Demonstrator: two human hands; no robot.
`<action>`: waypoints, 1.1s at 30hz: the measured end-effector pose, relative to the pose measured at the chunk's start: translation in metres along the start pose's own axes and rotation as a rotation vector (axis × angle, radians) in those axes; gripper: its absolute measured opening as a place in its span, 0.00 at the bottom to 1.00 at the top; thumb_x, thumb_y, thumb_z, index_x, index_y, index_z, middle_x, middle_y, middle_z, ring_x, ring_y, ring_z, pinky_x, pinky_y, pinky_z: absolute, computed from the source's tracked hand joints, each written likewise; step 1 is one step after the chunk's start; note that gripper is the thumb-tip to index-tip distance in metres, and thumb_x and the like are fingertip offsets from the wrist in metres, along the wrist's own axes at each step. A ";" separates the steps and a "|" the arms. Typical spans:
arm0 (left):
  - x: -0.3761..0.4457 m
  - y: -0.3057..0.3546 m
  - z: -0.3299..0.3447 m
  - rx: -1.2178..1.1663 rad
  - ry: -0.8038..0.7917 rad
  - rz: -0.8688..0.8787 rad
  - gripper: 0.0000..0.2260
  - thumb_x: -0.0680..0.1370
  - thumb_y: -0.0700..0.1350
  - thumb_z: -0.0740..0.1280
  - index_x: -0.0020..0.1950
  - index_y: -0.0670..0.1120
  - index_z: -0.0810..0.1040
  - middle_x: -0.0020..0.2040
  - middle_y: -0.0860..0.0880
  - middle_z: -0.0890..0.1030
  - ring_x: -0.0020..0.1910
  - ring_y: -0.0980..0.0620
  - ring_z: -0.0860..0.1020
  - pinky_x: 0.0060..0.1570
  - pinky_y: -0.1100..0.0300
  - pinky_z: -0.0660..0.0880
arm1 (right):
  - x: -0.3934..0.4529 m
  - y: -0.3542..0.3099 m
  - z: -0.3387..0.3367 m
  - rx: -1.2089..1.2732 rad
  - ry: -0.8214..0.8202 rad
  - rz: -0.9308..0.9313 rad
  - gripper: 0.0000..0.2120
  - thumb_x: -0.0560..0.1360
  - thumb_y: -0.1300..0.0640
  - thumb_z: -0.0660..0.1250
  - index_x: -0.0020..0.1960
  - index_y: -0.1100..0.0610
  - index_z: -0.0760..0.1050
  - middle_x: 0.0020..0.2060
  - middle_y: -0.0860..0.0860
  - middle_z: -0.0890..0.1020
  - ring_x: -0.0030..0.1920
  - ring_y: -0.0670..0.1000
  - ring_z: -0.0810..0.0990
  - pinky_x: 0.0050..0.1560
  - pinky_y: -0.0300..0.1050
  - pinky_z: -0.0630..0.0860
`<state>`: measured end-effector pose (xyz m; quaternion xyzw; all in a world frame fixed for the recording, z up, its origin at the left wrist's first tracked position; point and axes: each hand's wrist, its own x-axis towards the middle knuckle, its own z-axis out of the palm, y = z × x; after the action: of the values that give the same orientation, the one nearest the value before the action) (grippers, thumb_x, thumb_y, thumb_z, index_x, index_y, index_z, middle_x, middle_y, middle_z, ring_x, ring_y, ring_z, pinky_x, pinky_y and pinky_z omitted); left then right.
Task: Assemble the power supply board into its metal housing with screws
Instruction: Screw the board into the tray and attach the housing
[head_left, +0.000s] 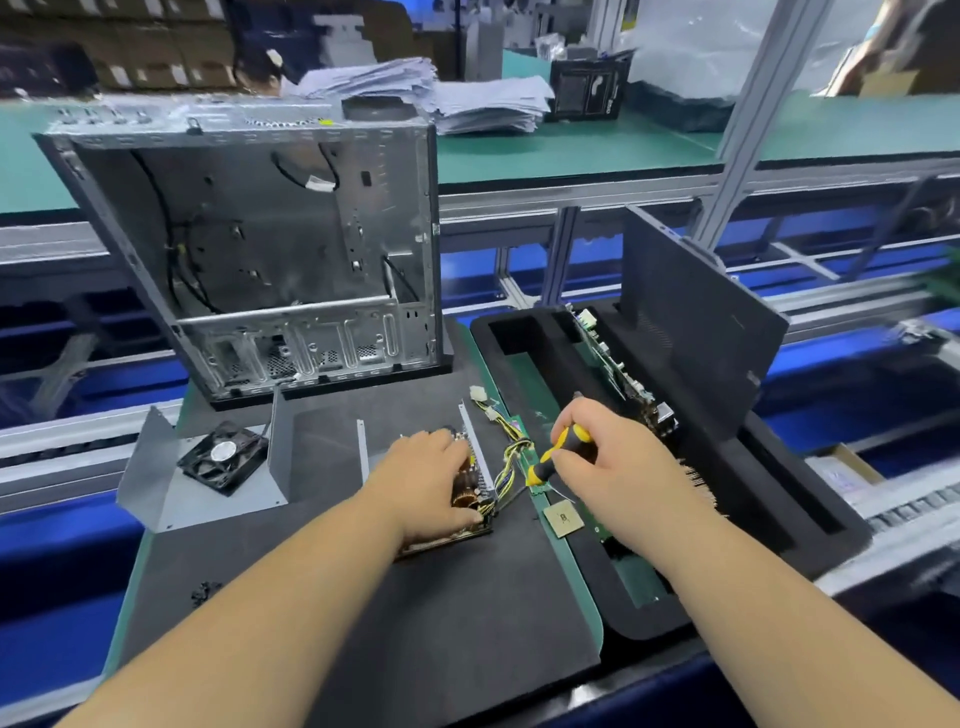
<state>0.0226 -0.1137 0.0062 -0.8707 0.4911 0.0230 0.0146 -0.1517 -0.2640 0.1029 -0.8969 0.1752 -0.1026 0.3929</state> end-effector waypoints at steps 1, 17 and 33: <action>0.003 0.000 0.004 0.010 0.013 0.016 0.31 0.66 0.70 0.66 0.59 0.49 0.70 0.55 0.49 0.73 0.54 0.45 0.73 0.54 0.50 0.71 | -0.001 0.001 0.004 -0.042 0.000 0.002 0.05 0.73 0.56 0.62 0.43 0.47 0.68 0.38 0.45 0.83 0.26 0.45 0.68 0.31 0.43 0.66; 0.014 -0.007 0.024 -0.443 -0.024 -0.046 0.30 0.63 0.62 0.77 0.55 0.49 0.68 0.53 0.49 0.72 0.54 0.47 0.70 0.55 0.49 0.73 | -0.004 0.003 0.045 -0.431 -0.039 -0.058 0.03 0.77 0.52 0.61 0.48 0.48 0.67 0.41 0.45 0.79 0.42 0.51 0.76 0.41 0.48 0.74; 0.008 -0.001 0.023 -0.279 -0.001 -0.023 0.24 0.71 0.60 0.72 0.56 0.48 0.69 0.54 0.47 0.69 0.55 0.44 0.68 0.46 0.52 0.70 | 0.007 0.000 0.060 -0.514 -0.030 -0.120 0.04 0.77 0.52 0.62 0.50 0.50 0.69 0.41 0.47 0.78 0.42 0.53 0.76 0.42 0.50 0.75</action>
<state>0.0272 -0.1191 -0.0175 -0.8699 0.4729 0.0911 -0.1060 -0.1261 -0.2268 0.0634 -0.9774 0.1362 -0.0647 0.1480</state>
